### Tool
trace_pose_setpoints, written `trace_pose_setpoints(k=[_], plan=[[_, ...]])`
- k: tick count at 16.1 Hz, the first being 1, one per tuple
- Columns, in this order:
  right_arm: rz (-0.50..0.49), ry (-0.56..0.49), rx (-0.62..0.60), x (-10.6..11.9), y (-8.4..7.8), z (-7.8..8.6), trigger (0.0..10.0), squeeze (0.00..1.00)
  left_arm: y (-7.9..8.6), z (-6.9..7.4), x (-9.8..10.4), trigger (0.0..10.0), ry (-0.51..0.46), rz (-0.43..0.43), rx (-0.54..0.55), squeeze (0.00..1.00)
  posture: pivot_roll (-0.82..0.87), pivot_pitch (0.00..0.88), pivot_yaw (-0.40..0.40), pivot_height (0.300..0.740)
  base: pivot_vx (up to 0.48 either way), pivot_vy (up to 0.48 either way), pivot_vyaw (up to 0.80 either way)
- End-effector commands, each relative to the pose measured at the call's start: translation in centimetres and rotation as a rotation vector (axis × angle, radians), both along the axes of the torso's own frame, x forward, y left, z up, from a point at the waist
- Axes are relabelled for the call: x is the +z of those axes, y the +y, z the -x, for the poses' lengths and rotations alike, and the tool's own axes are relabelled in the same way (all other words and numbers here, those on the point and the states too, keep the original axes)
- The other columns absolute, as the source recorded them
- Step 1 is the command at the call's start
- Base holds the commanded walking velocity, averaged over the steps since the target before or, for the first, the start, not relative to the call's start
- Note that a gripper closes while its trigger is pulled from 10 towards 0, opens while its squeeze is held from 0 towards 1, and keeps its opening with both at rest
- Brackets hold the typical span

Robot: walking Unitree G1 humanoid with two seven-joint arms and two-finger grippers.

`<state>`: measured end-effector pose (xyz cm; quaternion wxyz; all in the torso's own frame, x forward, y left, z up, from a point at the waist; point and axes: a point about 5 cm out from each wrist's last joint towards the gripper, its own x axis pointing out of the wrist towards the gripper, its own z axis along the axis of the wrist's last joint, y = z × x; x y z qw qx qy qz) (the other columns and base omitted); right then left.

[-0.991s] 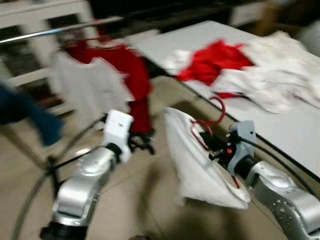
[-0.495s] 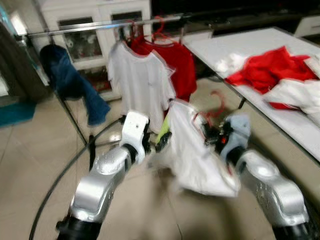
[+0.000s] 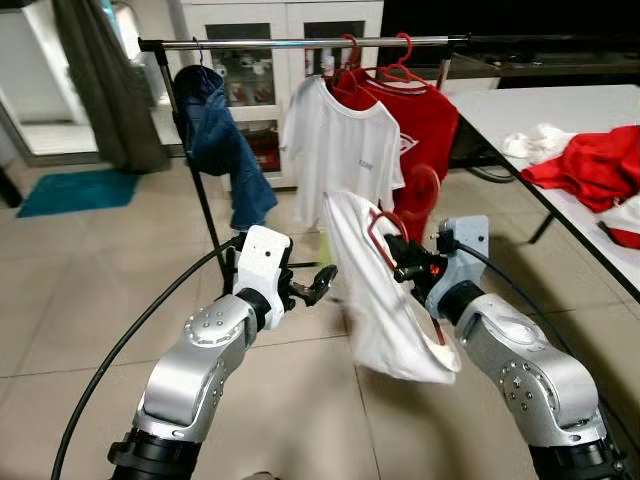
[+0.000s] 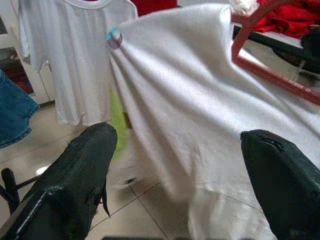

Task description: Hang hanger

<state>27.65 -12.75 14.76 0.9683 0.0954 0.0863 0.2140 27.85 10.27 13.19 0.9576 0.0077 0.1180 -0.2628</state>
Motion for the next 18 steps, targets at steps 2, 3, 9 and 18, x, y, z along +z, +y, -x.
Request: trace_pose_setpoints(k=[2,3,9,18], plan=[[-0.044,-0.003,0.013,0.4,0.2,0.3,10.0,0.00,-0.1,-0.1,0.4,10.0,-0.014,-0.011,-0.008,0.00,-0.16,0.026,0.037,0.740,0.000,0.000,0.00],[-0.047,0.001,0.011,0.4,0.2,0.4,10.0,0.00,-0.1,-0.1,0.4,10.0,-0.014,-0.013,-0.006,0.00,-0.16,0.026,0.037,0.740,0.000,0.000,0.00],[-0.075,0.017,0.025,0.1,0.7,-0.3,10.0,0.00,0.7,-0.4,0.6,10.0,-0.027,-0.061,0.061,0.00,-0.12,0.000,0.022,0.740,0.000,-0.354,0.40],[0.006,-0.010,0.095,0.2,0.9,0.0,10.0,0.00,0.2,-0.4,0.8,10.0,0.006,0.020,0.013,1.00,-0.12,0.001,0.025,0.740,0.000,0.156,0.00]])
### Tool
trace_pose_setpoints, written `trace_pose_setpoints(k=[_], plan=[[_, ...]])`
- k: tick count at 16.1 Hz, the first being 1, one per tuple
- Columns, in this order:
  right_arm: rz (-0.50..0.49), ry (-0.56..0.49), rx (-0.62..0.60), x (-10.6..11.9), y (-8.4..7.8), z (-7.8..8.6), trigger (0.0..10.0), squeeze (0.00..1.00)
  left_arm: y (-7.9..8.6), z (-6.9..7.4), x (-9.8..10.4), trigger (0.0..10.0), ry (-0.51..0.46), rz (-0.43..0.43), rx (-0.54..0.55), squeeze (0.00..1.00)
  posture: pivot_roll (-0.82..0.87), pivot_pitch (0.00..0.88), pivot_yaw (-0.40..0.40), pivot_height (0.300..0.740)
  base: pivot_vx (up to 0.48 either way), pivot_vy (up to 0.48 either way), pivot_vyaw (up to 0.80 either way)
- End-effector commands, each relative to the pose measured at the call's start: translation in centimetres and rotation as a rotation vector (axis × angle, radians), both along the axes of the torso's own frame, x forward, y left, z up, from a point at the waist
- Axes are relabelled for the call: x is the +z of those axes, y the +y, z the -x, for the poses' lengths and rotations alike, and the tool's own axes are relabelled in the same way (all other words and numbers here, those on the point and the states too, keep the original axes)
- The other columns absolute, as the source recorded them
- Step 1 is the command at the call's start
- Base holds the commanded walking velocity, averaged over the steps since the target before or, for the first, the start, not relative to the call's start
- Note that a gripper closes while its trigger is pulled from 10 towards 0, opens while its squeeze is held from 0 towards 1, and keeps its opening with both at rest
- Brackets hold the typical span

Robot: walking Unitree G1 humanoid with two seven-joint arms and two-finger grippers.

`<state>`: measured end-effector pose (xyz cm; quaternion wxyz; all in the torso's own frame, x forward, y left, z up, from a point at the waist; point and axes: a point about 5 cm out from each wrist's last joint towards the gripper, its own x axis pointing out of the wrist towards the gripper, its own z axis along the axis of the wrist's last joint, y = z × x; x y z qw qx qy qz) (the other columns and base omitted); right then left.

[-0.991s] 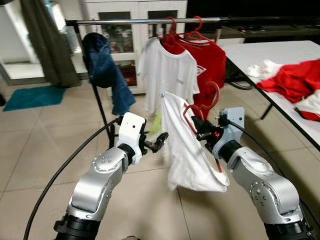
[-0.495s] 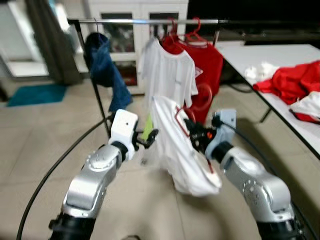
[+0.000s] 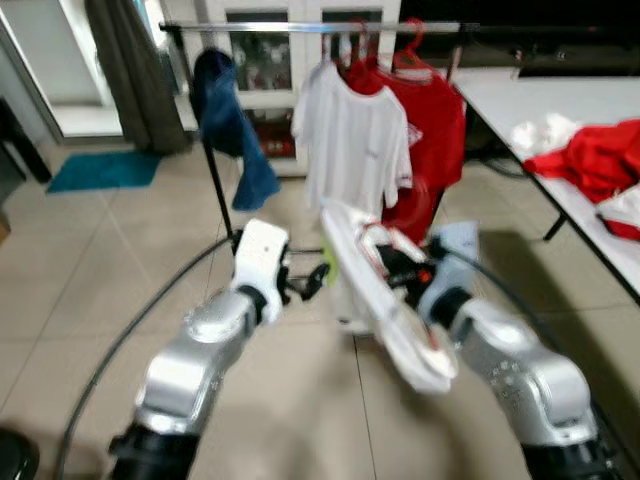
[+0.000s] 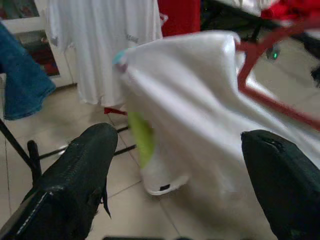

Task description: Hang hanger

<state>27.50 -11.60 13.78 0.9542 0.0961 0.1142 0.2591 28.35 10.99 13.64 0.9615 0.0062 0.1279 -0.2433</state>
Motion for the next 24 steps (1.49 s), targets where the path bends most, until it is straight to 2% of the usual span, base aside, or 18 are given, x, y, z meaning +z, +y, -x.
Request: trace_pose_setpoints(k=[1,4,5,6,10,11,13,14,15,16,17,20,21,24], plan=[[0.006,-0.063,-0.001,1.2,-0.3,-0.2,10.0,0.00,-0.5,-0.1,0.4,10.0,-0.016,0.020,-0.034,1.00,-0.12,0.002,0.022,0.740,0.000,0.000,0.00],[0.018,-0.085,0.018,1.6,0.1,-0.5,10.0,0.00,-1.3,-0.8,-0.3,10.0,0.004,-0.034,-0.131,1.00,-0.12,0.000,0.010,0.740,0.000,0.000,0.00],[0.017,-0.090,0.026,1.8,0.3,-0.6,10.0,0.00,-1.8,-0.9,-0.8,10.0,0.027,-0.014,-0.172,0.13,-0.12,0.000,0.008,0.740,0.000,0.000,0.00],[0.016,-0.098,0.036,2.1,0.5,-0.7,10.0,0.00,-2.4,-1.0,-0.9,10.0,0.037,0.001,-0.221,0.00,-0.12,0.000,0.004,0.740,0.000,0.000,0.00],[0.011,-0.125,0.065,2.8,0.8,-1.0,10.0,0.00,-3.0,-2.2,-1.6,10.0,0.171,0.187,-0.202,0.00,-0.13,0.000,0.005,0.740,0.000,0.000,0.00],[0.009,-0.130,0.073,2.9,1.0,-1.0,10.0,0.00,-3.1,-2.6,-1.3,10.0,0.170,0.284,-0.203,0.00,-0.13,0.000,0.007,0.740,0.000,0.000,0.00],[0.014,-0.137,0.089,2.9,1.1,-0.9,10.0,0.00,-3.1,-3.0,-0.9,10.0,0.179,0.400,-0.195,0.00,-0.13,0.000,0.009,0.740,0.000,0.000,0.00],[0.015,-0.141,0.097,3.0,1.2,-0.8,10.0,0.00,-3.1,-3.2,-1.0,8.4,0.192,0.413,-0.194,0.00,-0.13,0.000,0.009,0.740,0.000,0.000,0.00],[0.016,-0.146,0.106,3.0,1.3,-0.8,10.0,0.00,-3.1,-3.3,-1.2,4.3,0.200,0.419,-0.199,0.00,-0.13,0.000,0.008,0.740,0.000,0.000,0.00],[0.015,-0.150,0.114,3.1,1.4,-0.7,10.0,0.00,-3.2,-3.5,-1.4,2.5,0.211,0.436,-0.205,0.00,-0.14,0.000,0.008,0.740,0.000,0.000,0.00],[0.015,-0.154,0.121,3.2,1.5,-0.7,10.0,0.00,-3.3,-3.5,-1.4,0.0,0.217,0.441,-0.216,0.00,-0.14,0.000,0.008,0.740,0.000,0.000,0.00],[0.020,-0.164,0.141,3.4,1.7,-0.6,10.0,0.00,-3.8,-3.7,-1.4,0.0,0.219,0.441,-0.284,0.00,-0.14,0.000,0.008,0.740,0.000,0.000,0.00],[0.021,-0.165,0.142,3.4,1.7,-0.6,10.0,0.00,-3.8,-4.0,-1.5,0.0,0.219,0.412,-0.283,0.00,-0.14,0.000,0.011,0.740,0.000,0.000,0.00],[0.022,-0.165,0.143,3.3,1.6,-0.5,10.0,0.00,-3.7,-4.1,-1.8,0.0,0.231,0.409,-0.279,0.00,-0.14,0.000,0.011,0.740,0.000,0.000,0.00]])
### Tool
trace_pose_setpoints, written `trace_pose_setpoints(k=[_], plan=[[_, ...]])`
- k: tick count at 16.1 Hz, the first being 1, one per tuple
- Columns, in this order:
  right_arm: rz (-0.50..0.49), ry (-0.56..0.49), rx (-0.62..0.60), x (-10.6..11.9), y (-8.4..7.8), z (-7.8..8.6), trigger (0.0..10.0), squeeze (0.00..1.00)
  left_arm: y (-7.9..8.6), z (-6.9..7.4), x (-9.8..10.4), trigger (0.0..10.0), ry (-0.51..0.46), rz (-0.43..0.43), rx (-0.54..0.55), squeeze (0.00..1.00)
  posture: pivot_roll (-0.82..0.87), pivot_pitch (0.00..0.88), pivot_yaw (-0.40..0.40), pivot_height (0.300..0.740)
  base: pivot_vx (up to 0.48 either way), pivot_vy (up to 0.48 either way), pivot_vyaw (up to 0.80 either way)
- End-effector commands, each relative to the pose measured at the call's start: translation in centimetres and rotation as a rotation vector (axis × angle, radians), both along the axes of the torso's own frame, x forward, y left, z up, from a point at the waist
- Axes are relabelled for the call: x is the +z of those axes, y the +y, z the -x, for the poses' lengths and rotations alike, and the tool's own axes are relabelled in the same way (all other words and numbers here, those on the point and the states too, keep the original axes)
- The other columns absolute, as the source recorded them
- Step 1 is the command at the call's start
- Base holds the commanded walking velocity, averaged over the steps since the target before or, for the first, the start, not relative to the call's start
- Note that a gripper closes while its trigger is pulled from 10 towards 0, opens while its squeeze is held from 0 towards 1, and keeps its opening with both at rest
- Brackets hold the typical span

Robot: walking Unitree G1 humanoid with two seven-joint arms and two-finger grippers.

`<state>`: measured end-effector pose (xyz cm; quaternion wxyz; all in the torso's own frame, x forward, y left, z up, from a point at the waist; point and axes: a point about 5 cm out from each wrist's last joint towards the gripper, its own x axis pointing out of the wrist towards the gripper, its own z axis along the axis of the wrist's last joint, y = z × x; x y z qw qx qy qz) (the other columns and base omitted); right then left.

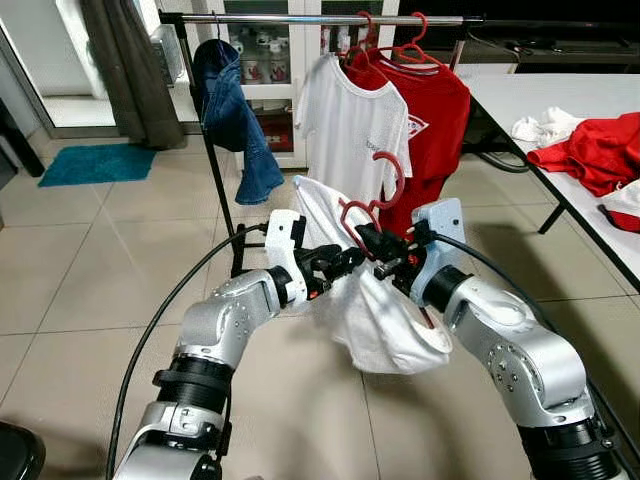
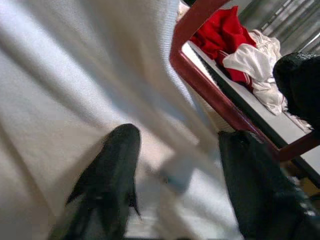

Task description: Hang hanger

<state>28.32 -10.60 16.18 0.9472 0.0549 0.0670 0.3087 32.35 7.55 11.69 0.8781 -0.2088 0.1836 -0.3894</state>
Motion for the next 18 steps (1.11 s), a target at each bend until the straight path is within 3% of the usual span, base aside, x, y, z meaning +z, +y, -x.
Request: trace_pose_setpoints(k=[1,18], plan=[[-0.019,-0.043,0.046,0.9,0.6,0.3,10.0,0.00,-0.3,-0.2,0.1,0.0,-0.008,-0.019,-0.010,0.00,-0.14,0.000,0.011,0.740,0.000,0.000,0.00],[-0.034,-0.040,0.049,1.0,0.7,0.3,10.0,0.00,0.6,-0.7,-0.9,0.0,0.026,0.013,0.062,0.00,-0.15,0.000,0.013,0.740,0.000,0.000,0.00]])
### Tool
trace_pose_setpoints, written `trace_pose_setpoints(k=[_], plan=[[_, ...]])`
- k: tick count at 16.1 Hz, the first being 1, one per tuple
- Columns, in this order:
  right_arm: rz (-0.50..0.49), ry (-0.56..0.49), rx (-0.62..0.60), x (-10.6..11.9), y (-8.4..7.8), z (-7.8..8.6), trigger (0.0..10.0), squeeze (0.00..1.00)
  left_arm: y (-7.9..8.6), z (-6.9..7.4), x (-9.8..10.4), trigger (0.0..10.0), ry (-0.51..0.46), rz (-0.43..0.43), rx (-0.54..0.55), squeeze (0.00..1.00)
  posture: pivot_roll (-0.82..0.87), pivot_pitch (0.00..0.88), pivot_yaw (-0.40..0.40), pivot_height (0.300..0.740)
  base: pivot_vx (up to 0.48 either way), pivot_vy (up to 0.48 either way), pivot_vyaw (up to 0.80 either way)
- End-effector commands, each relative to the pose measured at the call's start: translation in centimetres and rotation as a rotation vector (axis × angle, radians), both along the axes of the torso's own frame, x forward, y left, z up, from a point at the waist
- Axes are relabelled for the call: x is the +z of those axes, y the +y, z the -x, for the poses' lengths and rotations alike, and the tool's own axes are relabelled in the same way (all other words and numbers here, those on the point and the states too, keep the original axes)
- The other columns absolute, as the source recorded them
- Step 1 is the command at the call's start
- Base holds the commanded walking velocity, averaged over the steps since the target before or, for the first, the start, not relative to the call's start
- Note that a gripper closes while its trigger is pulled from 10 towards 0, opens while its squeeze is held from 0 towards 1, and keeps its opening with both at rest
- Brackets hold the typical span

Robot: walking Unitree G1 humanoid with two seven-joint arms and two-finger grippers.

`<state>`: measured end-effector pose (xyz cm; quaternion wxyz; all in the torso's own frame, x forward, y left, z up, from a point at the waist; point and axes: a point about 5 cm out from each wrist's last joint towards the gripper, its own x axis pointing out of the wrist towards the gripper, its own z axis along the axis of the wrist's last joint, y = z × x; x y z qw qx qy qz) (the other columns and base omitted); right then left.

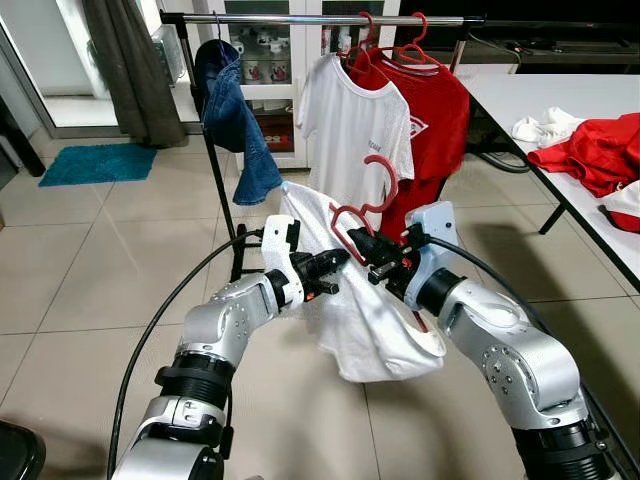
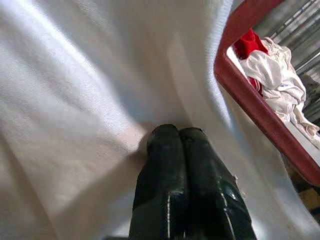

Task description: Hang hanger

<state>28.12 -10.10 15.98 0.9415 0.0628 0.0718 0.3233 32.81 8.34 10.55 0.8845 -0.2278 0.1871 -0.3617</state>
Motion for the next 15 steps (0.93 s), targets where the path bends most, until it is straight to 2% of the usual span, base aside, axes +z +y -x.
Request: trace_pose_setpoints(k=[1,5,6,7,8,9,10,11,12,15], plan=[[-0.020,-0.052,0.004,1.2,0.1,0.0,10.0,0.00,0.1,-0.2,0.4,0.0,-0.012,-0.008,0.008,0.00,-0.15,0.000,0.013,0.740,0.000,0.000,0.00],[-0.035,-0.027,-0.135,0.8,-1.2,-1.3,10.0,0.00,1.5,0.7,0.7,0.0,-0.043,-0.029,0.021,0.00,-0.14,0.000,0.014,0.740,0.000,0.000,0.00],[-0.038,-0.019,-0.181,0.6,-1.7,-1.9,10.0,0.00,1.9,1.3,1.0,0.0,-0.081,-0.059,-0.006,0.00,-0.14,0.000,0.012,0.740,0.000,0.000,0.00],[-0.037,-0.019,-0.189,0.6,-1.7,-2.2,10.0,0.00,1.3,2.1,1.7,0.0,-0.149,-0.073,-0.081,0.00,-0.13,0.000,0.006,0.740,0.000,0.000,0.00],[-0.034,-0.023,-0.186,0.8,-1.5,-2.4,10.0,0.00,0.4,2.8,2.3,0.0,-0.171,-0.052,-0.144,0.00,-0.13,0.000,0.001,0.740,0.000,0.000,0.00],[-0.031,-0.028,-0.184,0.9,-1.2,-2.6,10.0,0.00,-0.3,3.2,2.5,4.7,-0.180,-0.055,-0.199,0.00,-0.13,0.000,-0.001,0.740,0.000,0.000,0.00],[-0.017,-0.036,-0.186,0.9,-1.0,-2.8,10.0,0.00,-0.7,3.3,2.5,10.0,-0.166,-0.052,-0.210,0.00,-0.13,0.000,-0.002,0.740,0.000,0.000,0.00],[0.001,-0.046,-0.190,1.0,-0.9,-3.0,10.0,0.00,-1.1,3.3,2.7,10.0,-0.141,-0.015,-0.228,1.00,-0.13,0.000,-0.001,0.740,0.000,0.000,0.00],[0.023,-0.062,-0.197,1.1,-0.9,-3.3,10.0,0.00,-1.6,3.5,2.7,10.0,-0.090,0.032,-0.257,1.00,-0.13,0.000,-0.001,0.740,0.000,0.000,0.00],[0.046,-0.098,-0.201,1.6,-0.7,-3.5,10.0,0.00,-2.0,3.0,1.9,10.0,-0.032,0.010,-0.238,1.00,-0.14,0.000,0.006,0.740,0.000,0.000,0.00]])
